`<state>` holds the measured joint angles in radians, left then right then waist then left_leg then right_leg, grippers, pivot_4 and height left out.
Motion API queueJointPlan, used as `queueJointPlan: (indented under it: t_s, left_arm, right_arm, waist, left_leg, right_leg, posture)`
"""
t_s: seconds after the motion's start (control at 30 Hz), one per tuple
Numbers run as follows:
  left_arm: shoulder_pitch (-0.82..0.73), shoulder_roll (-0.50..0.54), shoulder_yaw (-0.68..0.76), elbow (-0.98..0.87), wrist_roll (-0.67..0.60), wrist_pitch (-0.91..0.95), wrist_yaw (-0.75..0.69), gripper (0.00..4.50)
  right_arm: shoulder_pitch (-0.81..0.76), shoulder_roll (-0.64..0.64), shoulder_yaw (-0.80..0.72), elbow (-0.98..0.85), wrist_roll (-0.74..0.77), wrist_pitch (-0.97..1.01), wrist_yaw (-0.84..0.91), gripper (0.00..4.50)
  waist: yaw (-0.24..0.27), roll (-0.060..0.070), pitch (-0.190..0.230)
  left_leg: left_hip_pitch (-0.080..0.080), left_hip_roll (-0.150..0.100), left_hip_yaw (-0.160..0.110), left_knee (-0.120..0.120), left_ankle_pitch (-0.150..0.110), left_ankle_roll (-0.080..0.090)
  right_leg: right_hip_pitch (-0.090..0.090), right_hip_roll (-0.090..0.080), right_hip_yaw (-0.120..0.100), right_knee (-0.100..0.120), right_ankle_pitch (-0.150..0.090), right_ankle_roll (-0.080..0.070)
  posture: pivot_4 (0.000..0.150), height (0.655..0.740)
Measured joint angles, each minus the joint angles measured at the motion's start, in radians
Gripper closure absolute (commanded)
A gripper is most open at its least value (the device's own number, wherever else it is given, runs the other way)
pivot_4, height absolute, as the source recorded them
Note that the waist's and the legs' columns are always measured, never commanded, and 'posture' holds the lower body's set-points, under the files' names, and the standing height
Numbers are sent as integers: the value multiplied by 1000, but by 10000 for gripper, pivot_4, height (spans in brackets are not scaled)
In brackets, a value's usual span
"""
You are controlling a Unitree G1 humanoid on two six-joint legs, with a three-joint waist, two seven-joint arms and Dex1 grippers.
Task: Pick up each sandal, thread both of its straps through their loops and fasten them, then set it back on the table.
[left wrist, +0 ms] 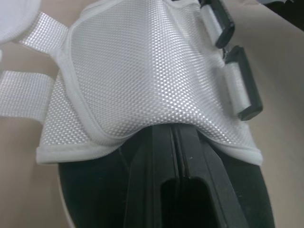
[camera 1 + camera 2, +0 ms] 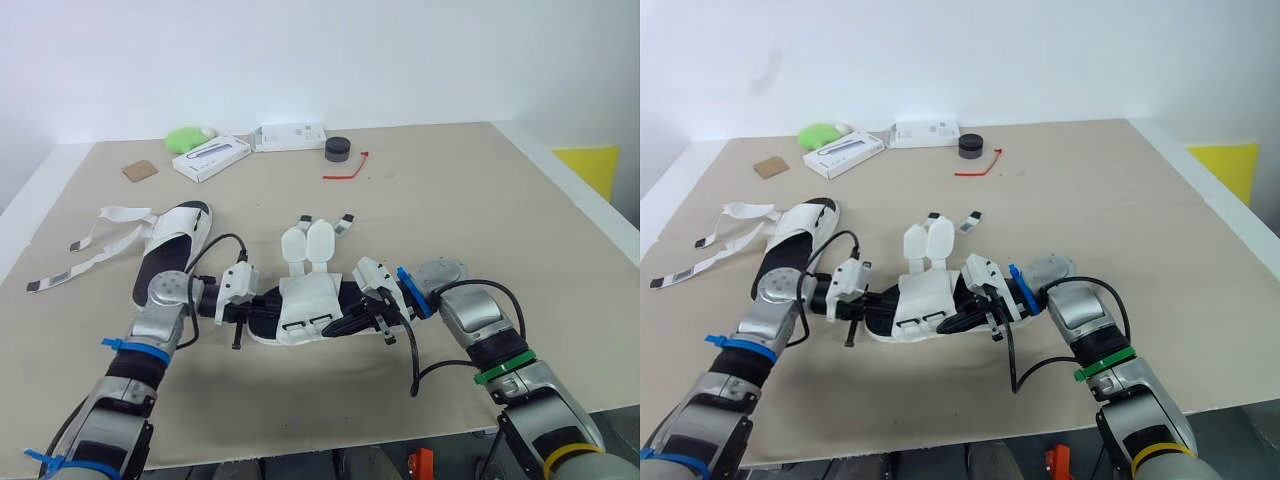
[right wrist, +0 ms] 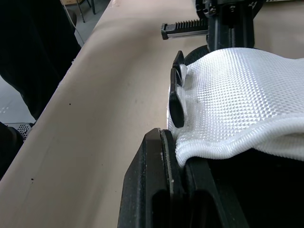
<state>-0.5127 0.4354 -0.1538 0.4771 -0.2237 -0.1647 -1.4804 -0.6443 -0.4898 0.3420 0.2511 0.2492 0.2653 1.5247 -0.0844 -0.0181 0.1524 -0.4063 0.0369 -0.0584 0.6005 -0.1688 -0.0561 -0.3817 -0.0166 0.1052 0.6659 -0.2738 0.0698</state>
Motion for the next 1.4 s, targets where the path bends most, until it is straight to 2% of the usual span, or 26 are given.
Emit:
queueJointPlan:
  t_s: [0.43,0.73,0.77,0.8,0.9,0.93,1.07,1.17,1.3,1.4]
  left_arm:
    - [46,-24,0,35,-1,-123,85,44603]
    - [18,-37,-1,110,-1,-146,77,44603]
    - [18,-37,-1,110,-1,-146,75,45000]
    - [18,-37,-2,110,-1,-146,73,45000]
    - [18,-42,-3,117,-1,-146,67,45000]
    - [18,-43,-3,118,-1,-146,67,45000]
    - [18,-47,-3,120,-1,-145,62,45000]
    - [17,-57,-3,121,-1,-144,61,45000]
    - [31,-55,-2,111,-17,-138,56,45000]
    - [39,-45,-2,111,-18,-122,61,45000]
  right_arm:
    - [2,-2,0,-2,-12,18,-13,45000]
    - [4,-4,0,-17,-19,53,-32,45000]
    - [4,-4,0,-20,-19,59,-32,37262]
    - [3,-5,-1,-24,-15,72,-32,36610]
    - [-14,-25,-8,-41,22,139,-17,21519]
    - [-14,-31,-8,-45,23,142,-16,18557]
    - [-14,-58,-11,-54,24,152,-20,405]
    - [-12,-100,-25,-78,35,188,-22,405]
    - [-33,-265,-158,-136,140,400,-24,405]
    - [-127,-256,-243,-132,225,557,-74,405]
  waist:
    - [6,4,-6]
    - [7,7,-11]
    - [7,8,-11]
    - [7,8,-12]
    - [7,13,-17]
    - [7,13,-17]
    - [7,14,-19]
    - [9,14,-19]
    - [12,12,-20]
    - [6,17,-23]
  left_leg:
    - [10,0,0,0,-1,0]
    - [16,-1,0,1,-1,0]
    - [16,-1,0,0,-1,0]
    - [16,-1,0,0,-1,0]
    - [16,-2,0,0,-2,-2]
    - [16,-2,0,0,-2,-2]
    - [16,-3,0,0,-3,-4]
    - [15,-5,0,0,-4,-4]
    - [14,-7,1,0,-7,-8]
    - [18,-7,0,0,-9,-5]
  right_leg:
    - [10,0,0,0,-3,-4]
    - [10,-1,0,0,-3,-4]
    - [10,-1,0,0,-3,-4]
    - [10,-1,0,0,-3,-4]
    - [10,-2,1,0,-5,-4]
    - [10,-2,1,0,-6,-4]
    - [10,-3,1,-1,-7,-4]
    - [10,-5,1,-1,-8,-3]
    - [11,-8,2,-2,-11,-1]
    - [11,-6,3,-2,-12,-2]
  posture:
    - [1500,7400]
    - [1500,7400]
    - [1500,7400]
    - [1500,7400]
    - [1500,7400]
    - [1500,7400]
    - [1500,7400]
    - [1500,7400]
    - [1500,7400]
    - [1500,7400]
